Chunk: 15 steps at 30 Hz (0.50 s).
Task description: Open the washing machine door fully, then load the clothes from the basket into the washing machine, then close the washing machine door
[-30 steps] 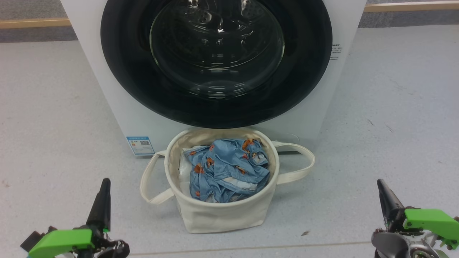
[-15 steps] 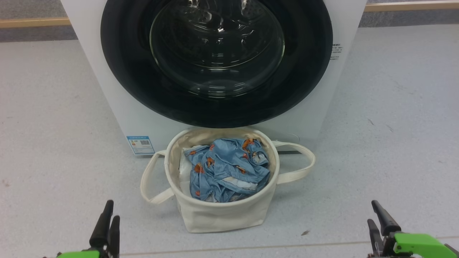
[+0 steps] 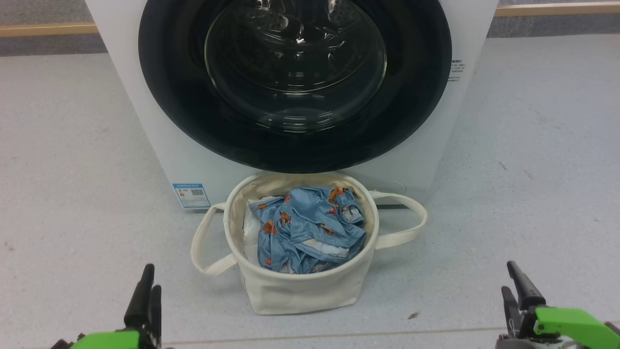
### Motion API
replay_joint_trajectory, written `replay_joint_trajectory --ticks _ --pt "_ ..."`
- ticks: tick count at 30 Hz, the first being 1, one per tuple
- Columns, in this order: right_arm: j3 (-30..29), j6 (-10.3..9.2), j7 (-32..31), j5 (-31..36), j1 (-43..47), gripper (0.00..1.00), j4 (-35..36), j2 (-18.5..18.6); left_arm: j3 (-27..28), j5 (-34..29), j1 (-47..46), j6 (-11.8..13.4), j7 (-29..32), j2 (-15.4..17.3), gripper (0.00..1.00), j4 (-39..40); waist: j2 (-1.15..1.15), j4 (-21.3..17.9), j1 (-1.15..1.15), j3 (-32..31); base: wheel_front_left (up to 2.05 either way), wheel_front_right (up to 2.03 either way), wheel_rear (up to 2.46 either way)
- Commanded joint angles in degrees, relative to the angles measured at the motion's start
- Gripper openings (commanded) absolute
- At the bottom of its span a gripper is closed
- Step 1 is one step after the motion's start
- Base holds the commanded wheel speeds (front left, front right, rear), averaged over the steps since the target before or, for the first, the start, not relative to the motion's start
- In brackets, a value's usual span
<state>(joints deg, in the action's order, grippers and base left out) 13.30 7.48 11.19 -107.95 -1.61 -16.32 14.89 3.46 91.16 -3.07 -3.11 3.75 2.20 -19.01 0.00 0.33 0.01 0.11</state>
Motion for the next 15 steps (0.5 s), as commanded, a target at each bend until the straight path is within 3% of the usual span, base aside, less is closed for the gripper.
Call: replay_joint_trajectory --ticks 1,9,15 --pt "-0.91 0.0 0.47 1.25 -2.97 1.0 1.93 0.4 -0.03 -1.01 -3.12 -0.53 -0.58 1.01 1.0 1.44 0.0 0.02 -0.01 0.0 0.0 0.0 0.0" --pt "-1.17 0.0 0.74 8.76 -3.6 1.0 2.29 0.15 -1.27 -6.61 -3.77 -0.82 -2.29 1.95 1.0 0.94 0.0 0.17 -0.01 0.02 0.0 0.0 0.0" --pt "-0.46 0.0 0.93 18.69 -3.98 1.0 4.45 0.26 -1.59 -17.02 -3.8 -0.83 -3.3 2.53 1.0 3.19 0.0 0.33 -0.01 0.23 0.0 0.0 0.0"
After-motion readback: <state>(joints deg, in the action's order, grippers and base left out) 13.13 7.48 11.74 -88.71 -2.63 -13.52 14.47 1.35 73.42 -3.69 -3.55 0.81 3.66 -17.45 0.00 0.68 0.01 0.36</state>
